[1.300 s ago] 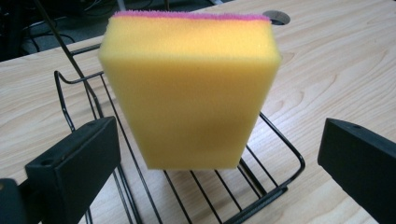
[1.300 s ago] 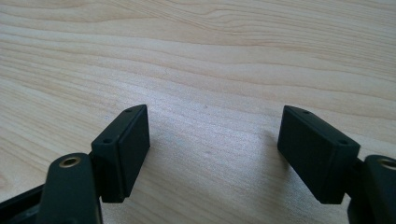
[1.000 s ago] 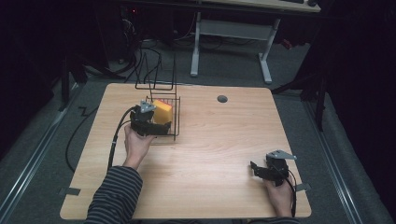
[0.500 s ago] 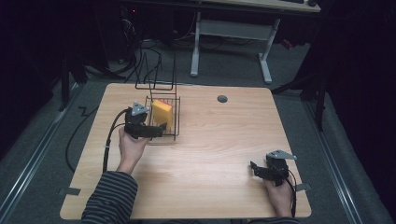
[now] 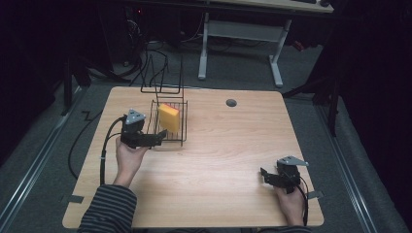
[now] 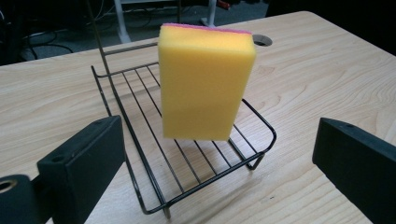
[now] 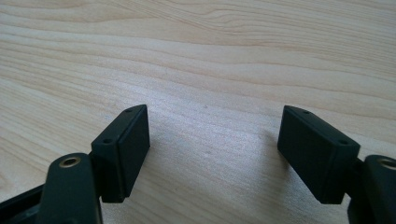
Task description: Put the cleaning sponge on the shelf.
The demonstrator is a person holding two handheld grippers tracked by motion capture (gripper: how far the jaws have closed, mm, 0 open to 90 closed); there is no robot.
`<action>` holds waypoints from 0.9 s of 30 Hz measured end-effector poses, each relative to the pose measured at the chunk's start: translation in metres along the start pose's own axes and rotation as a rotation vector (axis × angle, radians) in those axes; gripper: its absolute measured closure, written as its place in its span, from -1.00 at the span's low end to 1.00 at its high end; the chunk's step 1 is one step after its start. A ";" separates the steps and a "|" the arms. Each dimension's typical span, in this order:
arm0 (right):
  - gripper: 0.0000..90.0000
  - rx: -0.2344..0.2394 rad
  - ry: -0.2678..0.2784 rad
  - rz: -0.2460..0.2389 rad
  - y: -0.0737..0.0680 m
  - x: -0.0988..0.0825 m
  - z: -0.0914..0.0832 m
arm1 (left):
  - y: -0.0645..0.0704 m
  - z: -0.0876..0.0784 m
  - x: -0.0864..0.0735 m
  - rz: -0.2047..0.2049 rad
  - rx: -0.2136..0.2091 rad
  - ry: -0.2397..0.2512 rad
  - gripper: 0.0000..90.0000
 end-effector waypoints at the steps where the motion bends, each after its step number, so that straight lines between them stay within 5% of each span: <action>1: -0.43 -0.001 0.000 0.000 0.000 0.000 0.000 | -0.001 -0.002 -0.001 -0.004 -0.005 0.003 -0.92; 27: -0.43 0.000 0.000 0.000 0.000 0.000 0.000 | -0.009 -0.040 -0.022 -0.030 -0.006 0.058 -0.86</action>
Point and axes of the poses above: each handheld gripper's, and its own axes: z roughly forward along the jaws, x roughly out of its top, y roughly to its right, the point moved 5 cm from there along z, roughly forward along the jaws, and after that the axes turned 13 degrees about -y, right-handed, at the moved point
